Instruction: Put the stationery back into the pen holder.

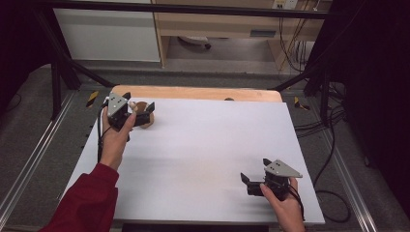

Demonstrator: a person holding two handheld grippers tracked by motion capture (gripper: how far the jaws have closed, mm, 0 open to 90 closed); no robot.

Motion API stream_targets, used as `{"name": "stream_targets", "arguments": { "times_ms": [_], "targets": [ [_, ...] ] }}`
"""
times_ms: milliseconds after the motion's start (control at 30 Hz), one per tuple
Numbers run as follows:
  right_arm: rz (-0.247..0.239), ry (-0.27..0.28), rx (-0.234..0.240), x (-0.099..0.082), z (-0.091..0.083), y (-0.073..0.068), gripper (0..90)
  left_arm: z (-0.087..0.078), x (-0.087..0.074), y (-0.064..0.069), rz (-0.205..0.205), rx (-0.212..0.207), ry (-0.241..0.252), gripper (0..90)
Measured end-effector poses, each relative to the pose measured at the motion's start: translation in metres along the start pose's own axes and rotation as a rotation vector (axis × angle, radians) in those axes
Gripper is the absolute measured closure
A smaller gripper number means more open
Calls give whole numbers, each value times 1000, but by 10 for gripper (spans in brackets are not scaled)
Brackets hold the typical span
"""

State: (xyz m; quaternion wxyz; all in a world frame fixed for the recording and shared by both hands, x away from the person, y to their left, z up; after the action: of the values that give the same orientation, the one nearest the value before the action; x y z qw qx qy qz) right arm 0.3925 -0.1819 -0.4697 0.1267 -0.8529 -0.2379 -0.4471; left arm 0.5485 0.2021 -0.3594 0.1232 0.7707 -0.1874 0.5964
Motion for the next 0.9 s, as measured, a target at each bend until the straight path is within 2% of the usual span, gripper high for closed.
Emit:
{"name": "stream_targets", "arguments": {
  "times_ms": [333,633,900],
  "targets": [
    [-11,15,-5,2,-1,0,27,-40,-9,0,-17,-12,22,18],
    [-10,16,-8,1,-1,1,27,-68,-14,9,-23,-41,37,18],
    [-5,20,-7,2,-1,1,27,-93,-17,12,-21,-45,48,18]
  ]
}}
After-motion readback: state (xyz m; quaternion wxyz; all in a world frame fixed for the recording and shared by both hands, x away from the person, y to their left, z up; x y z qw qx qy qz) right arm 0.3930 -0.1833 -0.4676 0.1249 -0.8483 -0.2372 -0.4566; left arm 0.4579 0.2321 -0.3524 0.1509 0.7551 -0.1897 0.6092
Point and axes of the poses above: each handheld gripper's, and its own axes: z roughly forward along the jaws, x roughly out of its top, y roughly to its right, the point moved 9 cm from there along z, roughly forward along the jaws, and after that the axes turned 8 degrees about -y, right-handed, at the moved point
